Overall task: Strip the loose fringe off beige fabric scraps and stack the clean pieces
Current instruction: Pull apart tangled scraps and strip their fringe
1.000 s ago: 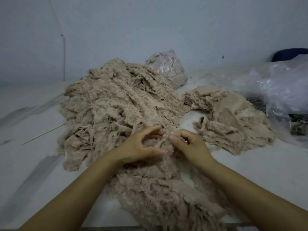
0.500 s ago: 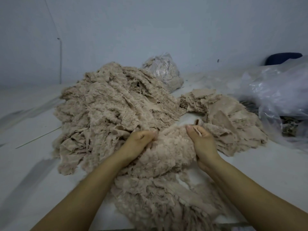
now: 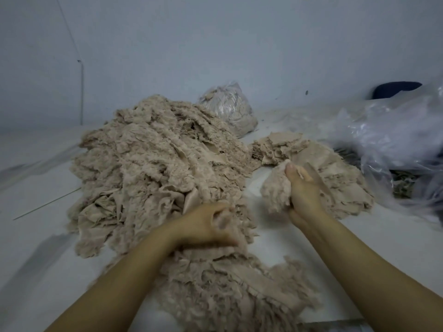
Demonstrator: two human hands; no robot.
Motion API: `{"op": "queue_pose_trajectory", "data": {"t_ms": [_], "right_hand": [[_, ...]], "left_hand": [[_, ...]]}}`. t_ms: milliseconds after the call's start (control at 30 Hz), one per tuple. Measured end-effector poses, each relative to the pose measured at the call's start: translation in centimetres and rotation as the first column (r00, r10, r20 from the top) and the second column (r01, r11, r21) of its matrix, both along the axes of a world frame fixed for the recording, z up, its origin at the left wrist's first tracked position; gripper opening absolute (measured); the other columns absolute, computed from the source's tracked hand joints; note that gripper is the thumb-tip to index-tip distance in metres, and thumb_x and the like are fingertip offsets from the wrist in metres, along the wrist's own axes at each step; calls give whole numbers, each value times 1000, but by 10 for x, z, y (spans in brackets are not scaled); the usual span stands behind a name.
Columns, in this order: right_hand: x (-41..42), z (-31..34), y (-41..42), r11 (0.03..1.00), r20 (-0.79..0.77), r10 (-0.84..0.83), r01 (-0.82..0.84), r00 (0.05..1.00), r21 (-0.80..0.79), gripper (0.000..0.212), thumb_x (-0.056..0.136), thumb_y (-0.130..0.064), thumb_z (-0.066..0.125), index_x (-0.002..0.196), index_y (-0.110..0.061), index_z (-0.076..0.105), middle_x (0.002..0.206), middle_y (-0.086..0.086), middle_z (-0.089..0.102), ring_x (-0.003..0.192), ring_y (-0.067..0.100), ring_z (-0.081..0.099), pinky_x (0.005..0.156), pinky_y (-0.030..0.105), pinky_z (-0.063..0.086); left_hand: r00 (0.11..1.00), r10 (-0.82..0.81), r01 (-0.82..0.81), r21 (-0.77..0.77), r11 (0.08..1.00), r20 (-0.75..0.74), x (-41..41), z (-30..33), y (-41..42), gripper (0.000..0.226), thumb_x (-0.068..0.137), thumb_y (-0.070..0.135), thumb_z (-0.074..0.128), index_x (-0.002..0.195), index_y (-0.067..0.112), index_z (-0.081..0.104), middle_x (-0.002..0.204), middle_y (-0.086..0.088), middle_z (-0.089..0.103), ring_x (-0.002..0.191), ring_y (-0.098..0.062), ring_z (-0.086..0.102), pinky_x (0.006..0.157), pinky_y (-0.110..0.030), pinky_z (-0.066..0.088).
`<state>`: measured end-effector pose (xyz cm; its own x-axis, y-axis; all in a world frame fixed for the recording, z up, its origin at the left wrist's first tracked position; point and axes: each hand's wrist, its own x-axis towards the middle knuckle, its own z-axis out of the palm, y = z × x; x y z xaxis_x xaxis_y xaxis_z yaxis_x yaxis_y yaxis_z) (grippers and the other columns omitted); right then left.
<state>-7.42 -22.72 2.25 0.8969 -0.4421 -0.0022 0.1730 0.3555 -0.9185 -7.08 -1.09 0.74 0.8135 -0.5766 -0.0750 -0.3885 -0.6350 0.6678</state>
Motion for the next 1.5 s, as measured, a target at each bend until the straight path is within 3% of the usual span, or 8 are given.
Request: {"op": "queue_pose_trajectory", "data": {"t_ms": [200,333,700,833,967,1133,1267,1500], "right_hand": [[-4,-2,-14,706,-93,-258,122,962,-697,48,86,-32,61,130,-20,45,134,10,40,114,25,47,97,42,43],[-31,-19,32,682,-146,380,-383,913,-622,49,72,-61,66,107,-28,60,96,-9,64,88,7,61,74,22,51],[-35,-32,50,675,-162,495,-495,854,-548,52,71,-52,73,83,-3,58,69,13,49,68,17,46,65,32,37],[-29,-29,44,790,-69,403,-385,913,-477,32,89,-24,65,58,-24,61,50,-15,51,50,2,45,50,16,37],[-23,-32,30,922,-73,307,-316,949,-226,22,96,-25,55,106,-9,67,113,10,68,107,26,63,97,44,49],[-20,-31,49,948,-42,268,-271,963,-168,21,100,-20,47,108,-3,57,100,15,69,85,22,70,73,31,58],[-14,-30,43,974,-18,99,-101,995,-204,35,101,-21,45,129,0,48,124,21,58,115,35,57,97,41,50],[7,-8,-19,613,-212,-290,11,933,-790,64,88,-34,61,139,-4,34,139,21,43,127,37,42,104,49,38]], "left_hand": [[984,175,-172,-362,916,-26,-1,6,2,29,84,16,70,58,28,67,63,18,63,68,6,59,72,-14,45],[989,144,-143,-423,895,-28,-4,13,-13,26,88,15,65,63,24,61,58,15,60,57,0,54,58,-16,43],[986,146,-103,-402,910,76,-5,5,-13,34,95,13,53,63,24,56,52,19,53,54,8,45,55,-12,37],[940,337,-270,-501,822,46,3,4,-12,33,96,24,49,64,16,52,50,12,47,46,-1,40,48,-19,35],[909,406,-389,-544,743,-95,7,5,2,41,93,40,45,69,8,51,42,9,45,36,-3,37,41,-21,32],[917,112,-280,-419,864,-383,-8,1,-28,53,74,45,73,115,18,53,110,1,66,101,-16,64,87,-27,53],[895,96,-341,-529,777,-435,-9,-4,-28,13,83,0,65,97,1,62,60,0,62,40,-5,48,39,-14,39],[996,-9,-6,-165,986,-88,-6,1,10,26,77,25,77,101,26,67,88,19,68,81,4,62,72,-8,46]]}}
